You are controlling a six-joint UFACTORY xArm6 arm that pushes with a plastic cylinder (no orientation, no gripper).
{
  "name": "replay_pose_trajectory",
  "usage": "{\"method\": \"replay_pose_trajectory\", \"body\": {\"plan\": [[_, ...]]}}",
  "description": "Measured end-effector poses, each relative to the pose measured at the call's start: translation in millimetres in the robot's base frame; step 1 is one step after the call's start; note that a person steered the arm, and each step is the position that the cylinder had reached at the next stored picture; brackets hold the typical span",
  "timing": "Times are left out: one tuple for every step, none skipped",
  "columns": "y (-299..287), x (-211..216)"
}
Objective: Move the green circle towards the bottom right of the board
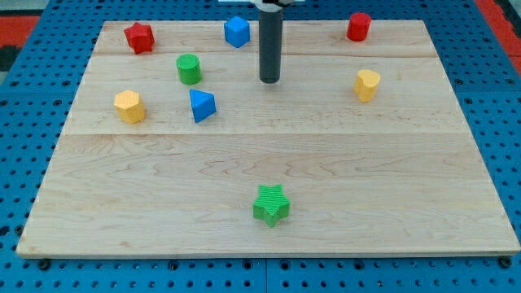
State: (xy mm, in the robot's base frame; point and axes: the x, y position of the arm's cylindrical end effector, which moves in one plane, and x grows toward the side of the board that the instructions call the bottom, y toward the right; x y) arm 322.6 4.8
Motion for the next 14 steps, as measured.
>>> {"method": "replay_pose_trajectory", "body": {"plan": [[-9, -46], [-44, -72], [-112, -76], [-153, -59], [-143, -4], [-35, 56], [-49, 23], [-66, -11], [24, 5], [55, 106], [65, 99], [59, 150], [63, 169], [21, 153]]}}
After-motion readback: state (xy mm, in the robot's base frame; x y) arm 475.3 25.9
